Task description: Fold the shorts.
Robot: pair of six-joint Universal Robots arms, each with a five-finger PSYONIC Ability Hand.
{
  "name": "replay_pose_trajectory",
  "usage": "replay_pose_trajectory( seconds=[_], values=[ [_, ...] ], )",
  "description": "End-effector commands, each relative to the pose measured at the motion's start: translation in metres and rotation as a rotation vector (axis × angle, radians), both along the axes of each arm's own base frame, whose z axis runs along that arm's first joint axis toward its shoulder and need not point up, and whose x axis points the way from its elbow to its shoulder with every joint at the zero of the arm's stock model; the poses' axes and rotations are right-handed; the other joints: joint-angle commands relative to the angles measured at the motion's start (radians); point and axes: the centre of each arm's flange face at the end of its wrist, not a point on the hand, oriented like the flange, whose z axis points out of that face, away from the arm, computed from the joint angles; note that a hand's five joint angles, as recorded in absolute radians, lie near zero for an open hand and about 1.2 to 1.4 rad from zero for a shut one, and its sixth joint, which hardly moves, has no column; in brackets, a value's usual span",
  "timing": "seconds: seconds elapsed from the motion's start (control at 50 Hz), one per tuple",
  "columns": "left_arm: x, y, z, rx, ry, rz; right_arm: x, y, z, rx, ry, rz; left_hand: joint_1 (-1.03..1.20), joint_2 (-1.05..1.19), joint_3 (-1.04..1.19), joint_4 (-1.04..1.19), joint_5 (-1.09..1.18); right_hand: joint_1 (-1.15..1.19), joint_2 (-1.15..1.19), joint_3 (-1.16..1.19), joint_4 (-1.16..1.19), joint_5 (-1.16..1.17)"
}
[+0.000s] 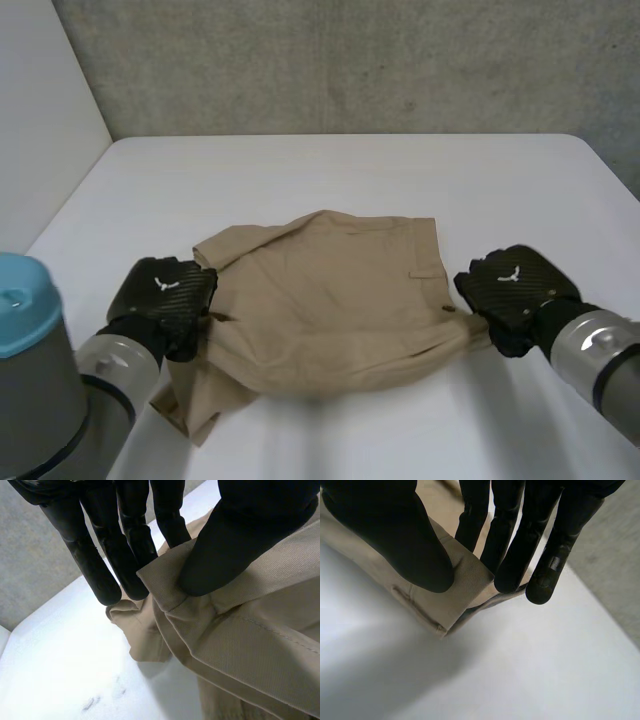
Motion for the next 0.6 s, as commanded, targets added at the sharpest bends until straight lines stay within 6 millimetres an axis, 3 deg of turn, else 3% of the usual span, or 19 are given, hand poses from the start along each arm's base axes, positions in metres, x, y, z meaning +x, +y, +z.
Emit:
replay_pose_trajectory(
  seconds=[0.02, 0.06, 0.08, 0.14, 0.16, 0.22, 0.24, 0.3, 0.32, 0.38, 0.42, 0.46, 0.48, 0.54, 0.6],
  values=[
    [-0.02, -0.034, 0.008, -0.056, 0.027, -0.001, 0.011, -0.032, -0.006, -0.005, -0.008, -0.019, 0.273, 0.197, 0.208, 0.192, 0.233, 0.481, 0.22, 0.217, 0.206, 0.248],
    [-0.026, -0.048, 0.018, -0.093, 0.046, 0.006, 0.014, -0.045, 0.003, -0.058, -0.022, -0.037, 0.273, 0.197, 0.208, 0.192, 0.233, 0.481, 0.22, 0.217, 0.206, 0.248],
    [-0.029, -0.055, 0.025, -0.119, 0.056, 0.011, 0.017, -0.059, 0.018, -0.133, -0.049, -0.06, 0.273, 0.197, 0.208, 0.192, 0.233, 0.481, 0.22, 0.217, 0.206, 0.248],
    [-0.036, -0.088, 0.067, -0.266, 0.101, 0.034, 0.021, -0.081, 0.051, -0.274, -0.127, -0.099, 0.273, 0.197, 0.208, 0.192, 0.233, 0.481, 0.22, 0.217, 0.206, 0.248],
    [-0.038, -0.1, 0.097, -0.36, 0.131, 0.049, 0.024, -0.093, 0.077, -0.375, -0.192, -0.12, 0.273, 0.197, 0.208, 0.192, 0.233, 0.481, 0.22, 0.217, 0.206, 0.248],
    [-0.039, -0.111, 0.148, -0.52, 0.207, 0.064, 0.028, -0.106, 0.116, -0.515, -0.307, -0.134, 0.273, 0.197, 0.208, 0.192, 0.233, 0.481, 0.22, 0.217, 0.206, 0.248],
    [-0.04, -0.114, 0.18, -0.629, 0.263, 0.071, 0.03, -0.111, 0.14, -0.601, -0.388, -0.133, 0.273, 0.197, 0.208, 0.192, 0.233, 0.481, 0.22, 0.217, 0.206, 0.248],
    [-0.038, -0.11, 0.223, -0.772, 0.348, 0.082, 0.03, -0.111, 0.176, -0.721, -0.507, -0.125, 0.273, 0.197, 0.208, 0.192, 0.233, 0.481, 0.22, 0.217, 0.206, 0.248],
    [-0.034, -0.101, 0.244, -0.839, 0.388, 0.083, 0.029, -0.106, 0.197, -0.783, -0.57, -0.112, 0.273, 0.197, 0.208, 0.192, 0.233, 0.481, 0.22, 0.217, 0.206, 0.248],
    [-0.028, -0.084, 0.265, -0.896, 0.426, 0.077, 0.024, -0.098, 0.214, -0.823, -0.613, -0.107, 0.273, 0.197, 0.208, 0.192, 0.233, 0.481, 0.22, 0.217, 0.206, 0.248],
    [-0.023, -0.074, 0.267, -0.894, 0.431, 0.075, 0.025, -0.097, 0.21, -0.797, -0.608, -0.106, 0.273, 0.197, 0.208, 0.192, 0.233, 0.481, 0.22, 0.217, 0.206, 0.248],
    [-0.021, -0.071, 0.256, -0.863, 0.413, 0.073, 0.027, -0.099, 0.195, -0.748, -0.585, -0.112, 0.273, 0.197, 0.208, 0.192, 0.233, 0.481, 0.22, 0.217, 0.206, 0.248],
    [-0.02, -0.069, 0.233, -0.803, 0.381, 0.067, 0.027, -0.099, 0.189, -0.726, -0.576, -0.112, 0.273, 0.197, 0.208, 0.192, 0.233, 0.481, 0.22, 0.217, 0.206, 0.248],
    [-0.019, -0.065, 0.211, -0.745, 0.349, 0.062, 0.028, -0.1, 0.161, -0.64, -0.537, -0.121, 0.273, 0.197, 0.208, 0.192, 0.233, 0.481, 0.22, 0.217, 0.206, 0.248],
    [-0.019, -0.053, 0.168, -0.623, 0.302, 0.041, 0.027, -0.098, 0.137, -0.576, -0.501, -0.131, 0.273, 0.197, 0.208, 0.192, 0.233, 0.481, 0.22, 0.217, 0.206, 0.248]
  ],
)
